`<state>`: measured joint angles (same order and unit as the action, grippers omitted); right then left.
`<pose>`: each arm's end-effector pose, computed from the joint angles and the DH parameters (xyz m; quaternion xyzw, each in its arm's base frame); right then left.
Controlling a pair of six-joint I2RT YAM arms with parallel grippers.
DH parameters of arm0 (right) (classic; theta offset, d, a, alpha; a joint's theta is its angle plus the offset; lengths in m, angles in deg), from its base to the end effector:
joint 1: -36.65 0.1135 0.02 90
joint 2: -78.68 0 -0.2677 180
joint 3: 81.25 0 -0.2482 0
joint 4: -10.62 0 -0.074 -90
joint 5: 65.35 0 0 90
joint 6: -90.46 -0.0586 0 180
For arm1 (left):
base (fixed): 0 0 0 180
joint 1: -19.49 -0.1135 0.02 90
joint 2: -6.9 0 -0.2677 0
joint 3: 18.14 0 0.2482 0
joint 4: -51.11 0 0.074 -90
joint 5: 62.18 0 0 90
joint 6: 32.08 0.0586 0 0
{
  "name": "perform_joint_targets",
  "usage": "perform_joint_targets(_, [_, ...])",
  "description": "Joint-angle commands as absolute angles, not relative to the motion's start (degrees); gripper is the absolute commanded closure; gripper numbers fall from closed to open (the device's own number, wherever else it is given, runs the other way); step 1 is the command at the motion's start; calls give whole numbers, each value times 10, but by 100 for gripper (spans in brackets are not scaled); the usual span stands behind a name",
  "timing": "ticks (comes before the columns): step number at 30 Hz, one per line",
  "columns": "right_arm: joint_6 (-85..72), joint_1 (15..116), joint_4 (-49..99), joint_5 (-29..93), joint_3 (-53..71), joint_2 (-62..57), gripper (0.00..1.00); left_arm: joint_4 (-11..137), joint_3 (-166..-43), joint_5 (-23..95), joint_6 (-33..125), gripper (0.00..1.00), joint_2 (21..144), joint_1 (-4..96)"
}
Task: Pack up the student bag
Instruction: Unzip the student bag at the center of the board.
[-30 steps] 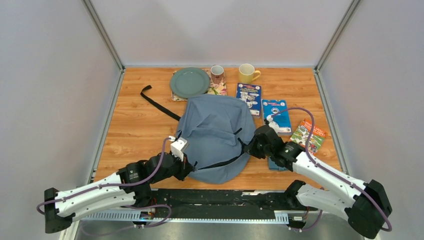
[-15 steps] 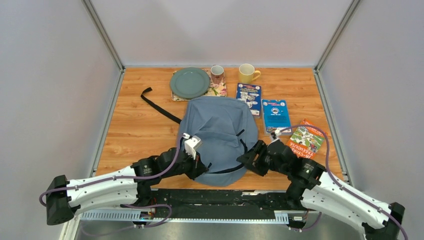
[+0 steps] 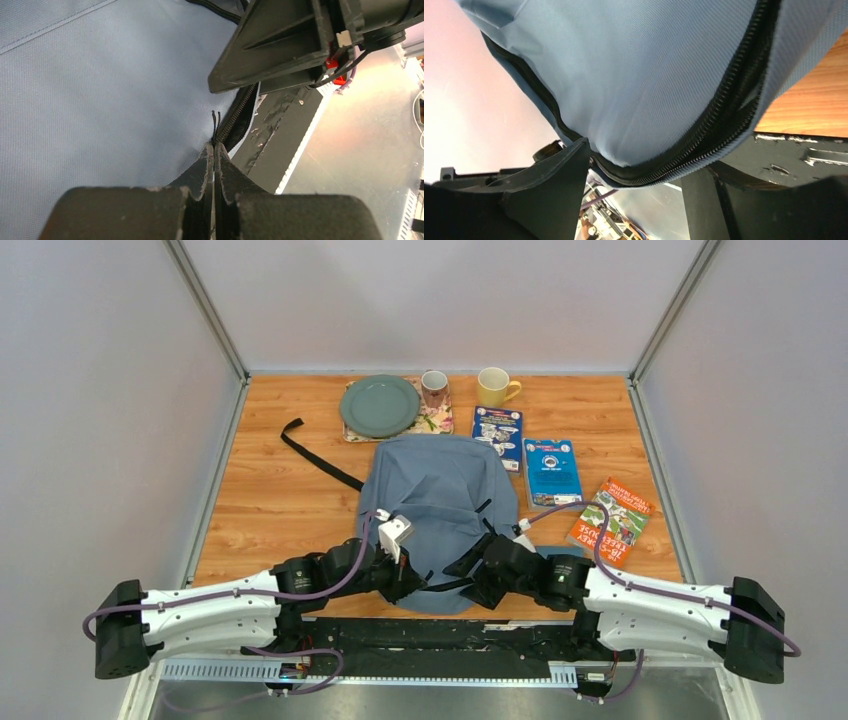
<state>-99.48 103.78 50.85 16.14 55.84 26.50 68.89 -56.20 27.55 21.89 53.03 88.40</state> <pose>0.0805 0.1685 0.1846 0.2889 0.8903 0.3351 0.1080 0.0721 -0.1861 0.2138 0.2386 0.8131 -0.4199 0.3251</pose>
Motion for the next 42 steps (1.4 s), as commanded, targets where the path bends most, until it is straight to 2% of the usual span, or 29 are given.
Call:
perform_joint_targets(1, [-1047, 1041, 453, 115, 543, 245, 35, 658, -587, 285, 226, 100, 526, 893])
perform_joint_targets(2, [-1055, 1041, 453, 106, 546, 246, 41, 659, -586, 287, 228, 100, 525, 895])
perform_joint_targets(3, [-1052, 1041, 450, 102, 556, 248, 64, 662, -585, 288, 231, 100, 521, 895])
perform_joint_targets(5, [-1046, 1041, 447, 91, 569, 261, 86, 674, -581, 290, 236, 100, 516, 895])
perform_joint_targets(6, [-1039, 1041, 447, 87, 577, 267, 100, 682, -581, 280, 240, 100, 507, 895])
perform_joint_targets(8, [-1023, 1040, 450, 83, 600, 292, 100, 718, -576, 257, 248, 100, 492, 895])
perform_joint_targets(15, [-989, 1040, 515, 78, 653, 376, 100, 926, -594, -7, 296, 100, 387, 896])
perform_joint_targets(23, [-982, 1040, 496, 87, 693, 414, 100, 1031, -607, -123, 316, 100, 342, 895])
perform_joint_targets(30, [-918, 1040, 503, 84, 665, 402, 100, 1022, -612, -215, 335, 100, 338, 895])
perform_joint_targets(33, [-869, 1040, 492, 100, 653, 384, 100, 970, -601, -262, 363, 100, 341, 894])
perform_joint_targets(38, [-821, 1044, 472, 133, 641, 365, 100, 790, -560, -335, 490, 100, 355, 882])
perform_joint_targets(42, [-807, 1054, 483, 133, 645, 374, 100, 730, -551, -324, 537, 100, 368, 821])
